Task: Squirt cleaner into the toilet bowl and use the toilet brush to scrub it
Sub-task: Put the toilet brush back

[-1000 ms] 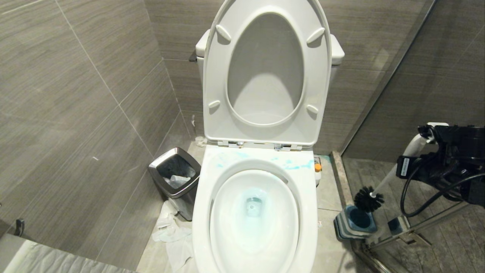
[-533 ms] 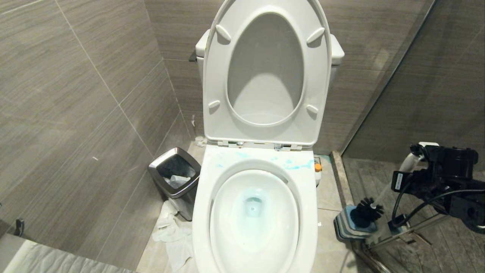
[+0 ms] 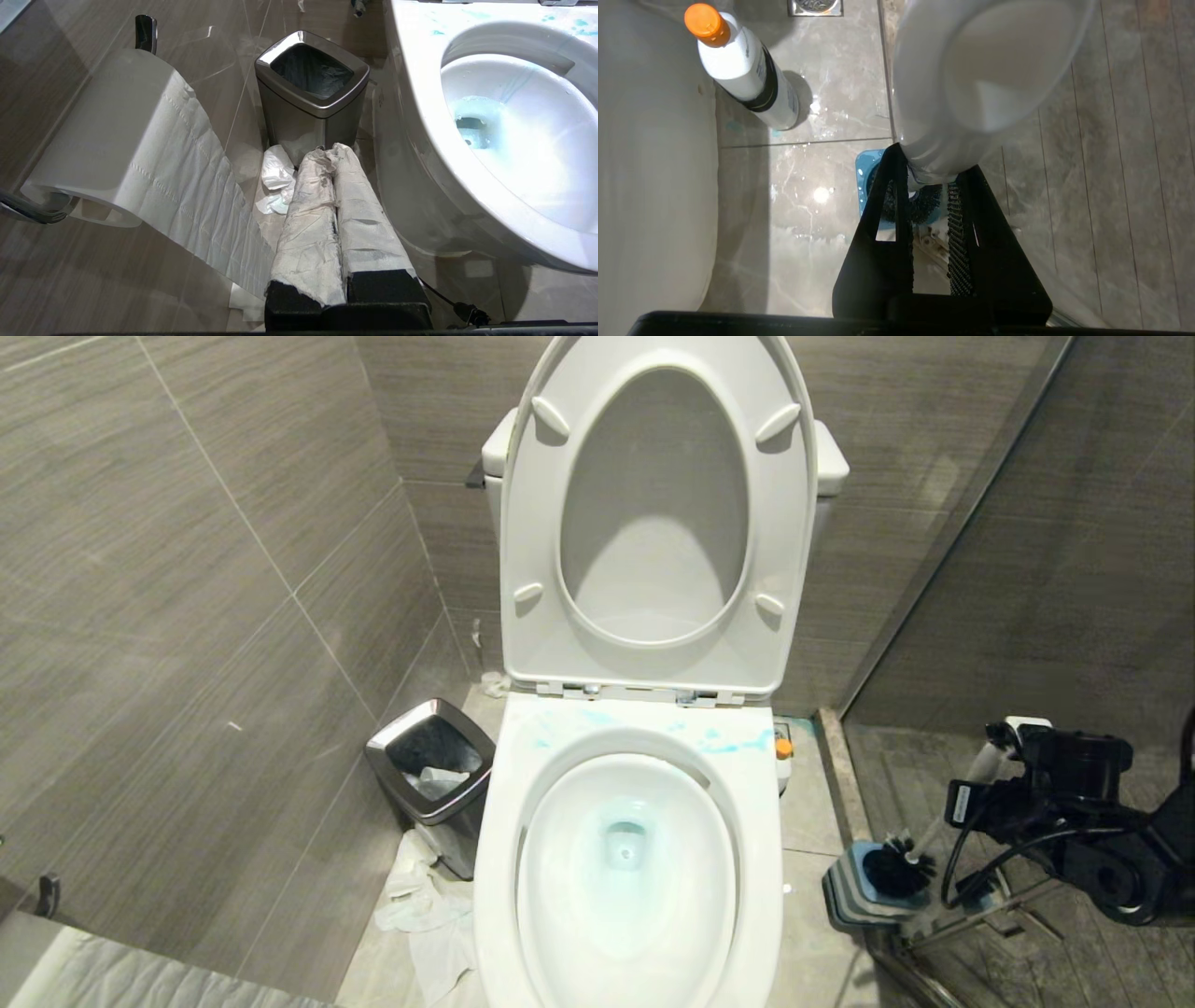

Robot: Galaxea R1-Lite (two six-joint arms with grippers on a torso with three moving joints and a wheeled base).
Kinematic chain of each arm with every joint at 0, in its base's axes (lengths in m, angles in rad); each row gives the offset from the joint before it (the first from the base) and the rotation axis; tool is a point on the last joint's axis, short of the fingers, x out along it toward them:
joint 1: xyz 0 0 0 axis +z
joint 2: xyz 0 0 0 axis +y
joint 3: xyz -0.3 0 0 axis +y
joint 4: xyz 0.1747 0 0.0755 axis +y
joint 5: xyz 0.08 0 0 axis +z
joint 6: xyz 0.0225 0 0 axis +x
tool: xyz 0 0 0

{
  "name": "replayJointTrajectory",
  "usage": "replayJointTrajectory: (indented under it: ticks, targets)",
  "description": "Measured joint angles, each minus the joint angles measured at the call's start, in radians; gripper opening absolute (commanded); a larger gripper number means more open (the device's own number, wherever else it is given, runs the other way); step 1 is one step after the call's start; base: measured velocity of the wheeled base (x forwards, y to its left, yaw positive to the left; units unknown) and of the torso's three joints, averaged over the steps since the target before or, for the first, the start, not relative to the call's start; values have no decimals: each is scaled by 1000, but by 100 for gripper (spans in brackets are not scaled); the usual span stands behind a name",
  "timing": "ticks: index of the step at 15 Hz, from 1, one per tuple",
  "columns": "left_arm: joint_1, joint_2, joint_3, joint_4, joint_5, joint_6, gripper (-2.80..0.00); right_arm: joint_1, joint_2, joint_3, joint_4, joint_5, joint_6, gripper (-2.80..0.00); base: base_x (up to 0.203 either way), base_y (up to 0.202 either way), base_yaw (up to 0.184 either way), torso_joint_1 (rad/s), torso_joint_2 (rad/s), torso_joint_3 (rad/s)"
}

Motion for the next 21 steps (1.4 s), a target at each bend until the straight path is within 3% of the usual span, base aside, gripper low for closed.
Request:
replayJointTrajectory:
  ticks: [11,12,21]
  targets:
    - [0,0,0,0,0,0,-280,1,83,23,-17,27,-8,-280,0,0,0,0,0,0]
    - [0,0,0,0,0,0,-280,1,83,26,-17,29,-12,0,0,0,0,0,0,0]
    - [0,0,0,0,0,0,-280,0,28,47,-17,94,-25,0,0,0,0,0,0,0]
